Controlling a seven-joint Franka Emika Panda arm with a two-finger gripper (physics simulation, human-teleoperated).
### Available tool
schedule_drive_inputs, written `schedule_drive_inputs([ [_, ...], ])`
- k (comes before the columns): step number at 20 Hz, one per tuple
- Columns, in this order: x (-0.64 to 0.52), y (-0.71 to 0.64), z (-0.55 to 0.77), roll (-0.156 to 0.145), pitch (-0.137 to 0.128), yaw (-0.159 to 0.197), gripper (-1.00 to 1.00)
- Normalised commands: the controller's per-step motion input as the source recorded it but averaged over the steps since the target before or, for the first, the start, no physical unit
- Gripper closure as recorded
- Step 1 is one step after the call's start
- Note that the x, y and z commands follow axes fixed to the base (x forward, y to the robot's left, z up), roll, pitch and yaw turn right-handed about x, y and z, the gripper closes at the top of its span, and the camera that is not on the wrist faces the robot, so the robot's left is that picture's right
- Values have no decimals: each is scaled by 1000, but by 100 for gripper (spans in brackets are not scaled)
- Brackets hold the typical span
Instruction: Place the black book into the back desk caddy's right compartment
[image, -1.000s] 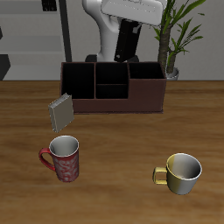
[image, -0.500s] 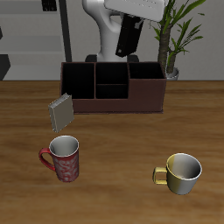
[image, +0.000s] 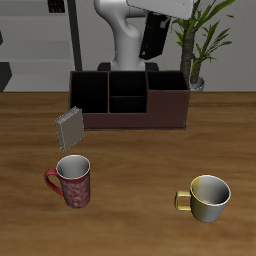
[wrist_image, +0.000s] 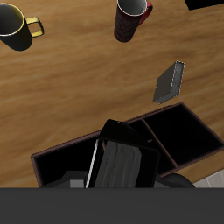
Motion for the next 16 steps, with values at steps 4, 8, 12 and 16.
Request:
schedule_drive_inputs([
  [4,-124,179,-14,31,-8,6,100],
  [8,-66,140,-109,16,20,-16,100],
  [12,-46,130,-61,20,10,-6,100],
  [16,-82,130,-32,19,3,-2,100],
])
